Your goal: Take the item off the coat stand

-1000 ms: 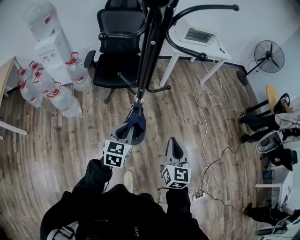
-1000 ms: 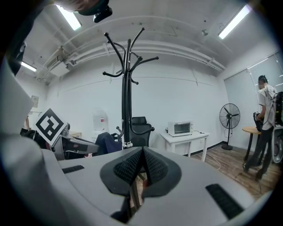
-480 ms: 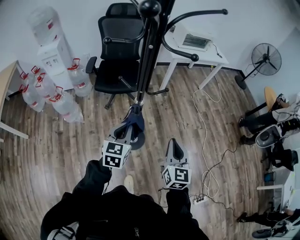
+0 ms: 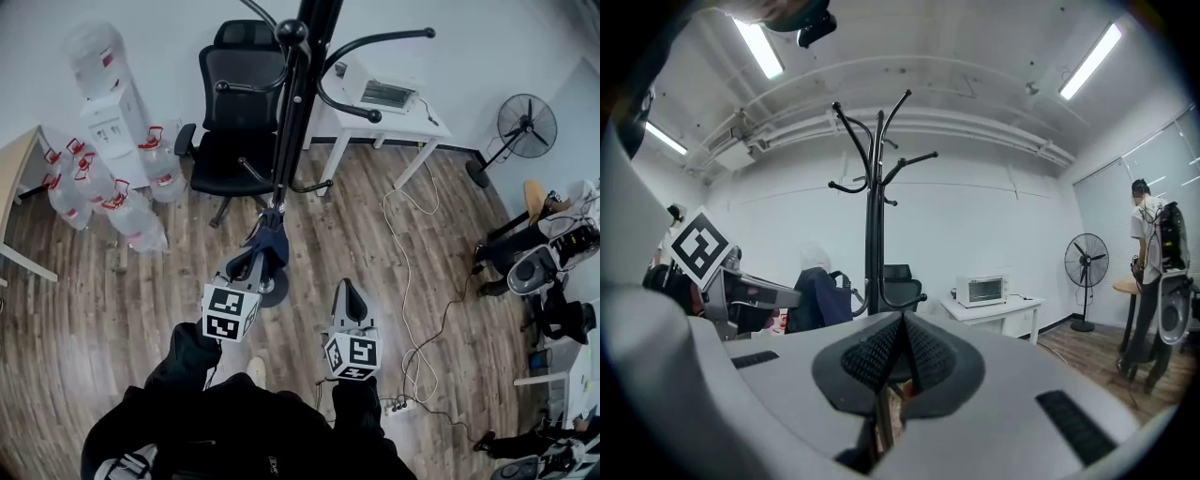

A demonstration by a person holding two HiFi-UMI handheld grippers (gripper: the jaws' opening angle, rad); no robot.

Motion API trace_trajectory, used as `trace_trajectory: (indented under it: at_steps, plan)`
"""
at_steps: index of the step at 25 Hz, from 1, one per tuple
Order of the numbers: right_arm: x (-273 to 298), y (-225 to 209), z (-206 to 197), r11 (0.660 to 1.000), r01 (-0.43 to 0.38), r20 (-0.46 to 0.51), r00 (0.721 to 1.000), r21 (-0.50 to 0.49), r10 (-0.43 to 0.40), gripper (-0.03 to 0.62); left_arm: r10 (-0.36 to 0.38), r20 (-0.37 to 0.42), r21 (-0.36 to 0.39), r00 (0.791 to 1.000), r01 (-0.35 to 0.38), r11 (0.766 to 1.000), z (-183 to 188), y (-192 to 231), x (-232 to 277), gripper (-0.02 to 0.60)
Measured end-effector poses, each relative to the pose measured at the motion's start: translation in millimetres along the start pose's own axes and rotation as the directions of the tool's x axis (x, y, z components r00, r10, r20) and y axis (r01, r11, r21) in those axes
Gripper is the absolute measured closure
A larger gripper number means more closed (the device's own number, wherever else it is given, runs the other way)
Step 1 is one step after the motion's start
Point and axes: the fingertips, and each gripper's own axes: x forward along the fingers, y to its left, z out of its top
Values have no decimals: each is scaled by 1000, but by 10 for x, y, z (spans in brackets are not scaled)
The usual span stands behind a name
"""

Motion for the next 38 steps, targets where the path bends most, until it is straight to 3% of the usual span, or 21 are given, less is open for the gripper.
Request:
trace_trajectory:
  at_steps: [20,38]
  plan:
    - [-818,90,158,997,-79,50,996,-10,79,577,65,62,25,996,-66,998,108,-549,-959,543]
    - [-1740,374,18,978,-209,46,977,-26,210,577,179,52,11,982,-180,984,-329,-1122,-2085,543]
